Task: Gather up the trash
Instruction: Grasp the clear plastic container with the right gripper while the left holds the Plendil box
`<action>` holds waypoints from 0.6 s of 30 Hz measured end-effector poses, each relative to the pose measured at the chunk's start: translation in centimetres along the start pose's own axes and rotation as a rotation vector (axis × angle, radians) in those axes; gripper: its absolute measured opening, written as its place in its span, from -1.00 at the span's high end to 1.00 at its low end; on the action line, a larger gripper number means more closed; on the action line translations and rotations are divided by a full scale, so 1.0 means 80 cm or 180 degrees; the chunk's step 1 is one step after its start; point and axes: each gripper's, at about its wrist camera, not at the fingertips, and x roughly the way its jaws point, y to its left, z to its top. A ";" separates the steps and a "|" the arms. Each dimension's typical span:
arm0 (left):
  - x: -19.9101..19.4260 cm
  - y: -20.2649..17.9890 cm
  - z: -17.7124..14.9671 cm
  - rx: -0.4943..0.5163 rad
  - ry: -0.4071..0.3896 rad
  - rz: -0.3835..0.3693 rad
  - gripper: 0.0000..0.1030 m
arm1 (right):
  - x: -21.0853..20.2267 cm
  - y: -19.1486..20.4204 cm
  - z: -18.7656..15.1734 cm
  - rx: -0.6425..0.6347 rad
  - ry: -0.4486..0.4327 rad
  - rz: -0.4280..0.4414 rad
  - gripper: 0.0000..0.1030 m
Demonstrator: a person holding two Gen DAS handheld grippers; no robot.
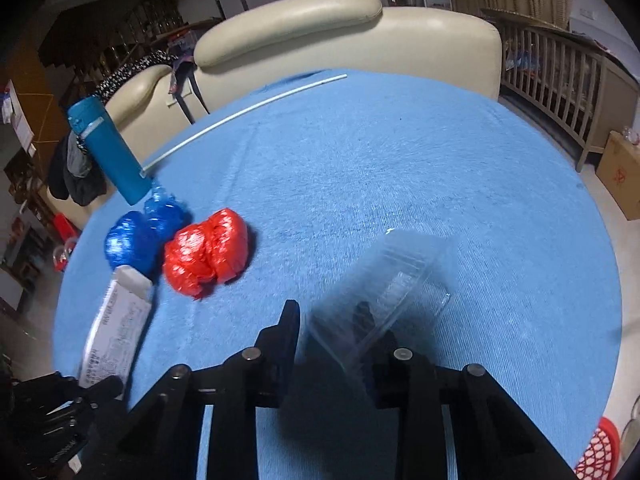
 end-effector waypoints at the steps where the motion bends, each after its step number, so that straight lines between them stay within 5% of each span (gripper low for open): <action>1: -0.001 -0.002 -0.001 0.0006 -0.0001 -0.0004 0.70 | -0.004 0.001 -0.003 0.0003 -0.0012 0.0014 0.41; 10: -0.017 -0.005 -0.006 0.0011 -0.0062 -0.0016 0.70 | -0.026 0.005 -0.032 -0.0010 0.0041 0.0037 0.41; 11: -0.018 -0.004 -0.006 0.0009 -0.0069 -0.0026 0.70 | -0.029 0.000 -0.035 0.0001 0.0031 0.0005 0.30; 12: -0.019 -0.003 -0.006 0.0008 -0.0077 -0.0034 0.70 | -0.033 -0.007 -0.039 0.0051 0.0023 -0.0036 -0.28; 13: -0.019 -0.002 -0.006 0.0014 -0.0075 -0.0045 0.70 | -0.040 -0.014 -0.043 0.0127 -0.0026 -0.0044 -0.63; 18: -0.014 -0.006 -0.005 0.0062 -0.0043 -0.0121 0.70 | -0.060 -0.030 -0.035 -0.0125 -0.0214 0.0002 -0.63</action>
